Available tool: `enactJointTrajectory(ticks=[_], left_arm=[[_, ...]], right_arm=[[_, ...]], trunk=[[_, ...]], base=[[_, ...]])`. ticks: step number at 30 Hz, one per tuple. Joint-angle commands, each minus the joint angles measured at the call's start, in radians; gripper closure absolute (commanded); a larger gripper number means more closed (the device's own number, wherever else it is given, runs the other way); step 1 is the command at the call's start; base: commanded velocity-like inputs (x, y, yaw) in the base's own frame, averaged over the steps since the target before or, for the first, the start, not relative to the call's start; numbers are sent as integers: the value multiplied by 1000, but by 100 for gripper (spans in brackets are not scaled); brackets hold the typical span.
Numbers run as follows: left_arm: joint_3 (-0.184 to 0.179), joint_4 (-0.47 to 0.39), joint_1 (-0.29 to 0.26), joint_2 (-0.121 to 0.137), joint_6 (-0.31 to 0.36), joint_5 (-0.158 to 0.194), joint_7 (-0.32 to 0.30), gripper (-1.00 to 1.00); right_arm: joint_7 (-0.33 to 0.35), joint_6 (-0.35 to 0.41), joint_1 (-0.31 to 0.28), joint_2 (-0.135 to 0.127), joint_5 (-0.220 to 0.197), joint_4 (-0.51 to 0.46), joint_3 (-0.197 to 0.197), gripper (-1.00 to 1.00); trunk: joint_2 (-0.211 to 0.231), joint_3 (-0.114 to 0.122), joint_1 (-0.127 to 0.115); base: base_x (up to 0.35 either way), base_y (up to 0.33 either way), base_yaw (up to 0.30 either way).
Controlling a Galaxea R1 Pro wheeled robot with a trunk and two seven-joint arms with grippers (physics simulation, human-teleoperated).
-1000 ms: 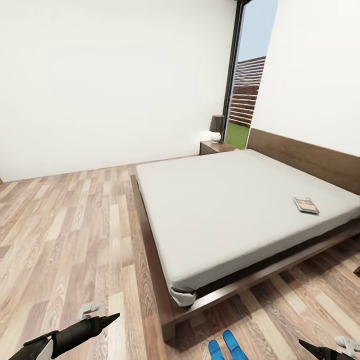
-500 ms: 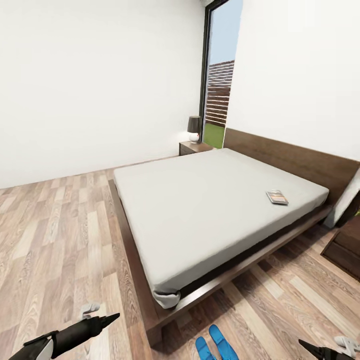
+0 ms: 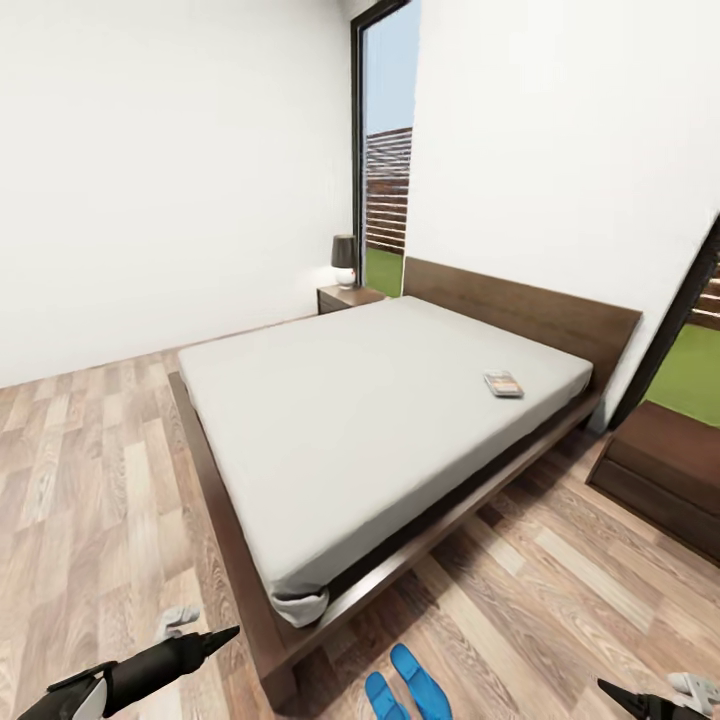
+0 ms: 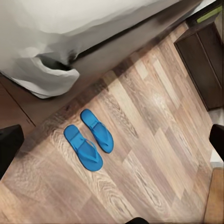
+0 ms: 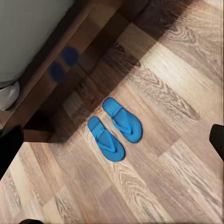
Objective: In the bedroom, move the book from the bed onto either nightstand, and place the two sandals side by side next to the bed.
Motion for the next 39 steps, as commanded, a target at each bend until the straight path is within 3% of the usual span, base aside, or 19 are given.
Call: enactJointTrajectory(ticks=[1,3,6,8,9,11,13,16,19,23,25,27,28,30,32,35,39], left_arm=[[8,-1,0,-1,10,-6,-5,-100],[7,-1,0,-3,9,-7,-4,-100],[6,9,0,-20,2,-8,24,-100],[5,39,0,-47,-35,-11,108,-100],[5,49,0,-56,-51,-11,137,-100],[4,93,0,-117,-154,-14,299,-100],[3,122,0,-154,-219,-21,414,-100],[2,152,0,-181,-256,-54,496,-100],[2,161,0,-189,-267,-111,523,-100],[2,174,0,-190,-271,-151,546,-100],[2,181,0,-189,-271,-156,563,-100],[2,195,1,-187,-278,-160,585,-100],[2,197,1,-187,-281,-160,587,-100],[1,201,2,-188,-297,-161,592,-100],[0,202,3,-188,-301,-161,593,-100],[-2,203,8,-187,-305,-161,594,-100],[-2,203,27,-185,-307,-161,594,-100]], right_arm=[[3,-3,-1,0,5,1,-6,-100],[2,-3,-1,4,6,2,-5,-100],[-9,-3,-1,48,9,3,-5,-100],[-73,-11,-1,107,11,3,-5,-100],[-97,-15,-1,122,11,3,-5,-100],[-229,-28,-1,190,14,3,-5,-100],[-289,-33,-1,222,16,3,-4,-100],[-319,-36,-1,238,17,4,-3,-100],[-328,-36,-1,244,17,4,-3,-100],[-335,-37,-1,262,16,5,-3,-100],[-355,-38,-1,273,16,5,-3,-100],[-457,-38,-1,286,16,6,-3,-100],[-476,-39,-1,293,15,6,-3,-100],[-550,-39,-1,356,15,5,-3,-100],[-575,-39,-1,391,15,5,-4,-100],[-594,-39,-1,417,14,5,-4,-100],[-599,-38,-1,423,10,5,-5,-100]], trunk=[[-1,0,0],[-1,1,0],[-1,2,0],[-1,3,0],[-1,4,0],[-1,5,0],[-1,6,0],[-1,8,0],[-1,9,0],[-1,12,0],[-1,12,0],[-1,13,0],[-1,13,0],[-1,13,0],[-1,13,0],[-1,13,0],[-1,13,0]], base=[[0,0,-281],[0,0,-281],[0,0,-281],[0,0,-277],[0,0,-269],[0,0,-265],[0,0,-269],[0,0,-271],[0,0,-262],[0,0,-233],[0,0,-190],[0,0,-149],[0,0,-144],[0,0,-170],[0,0,-210],[0,0,-251],[0,0,-260]])
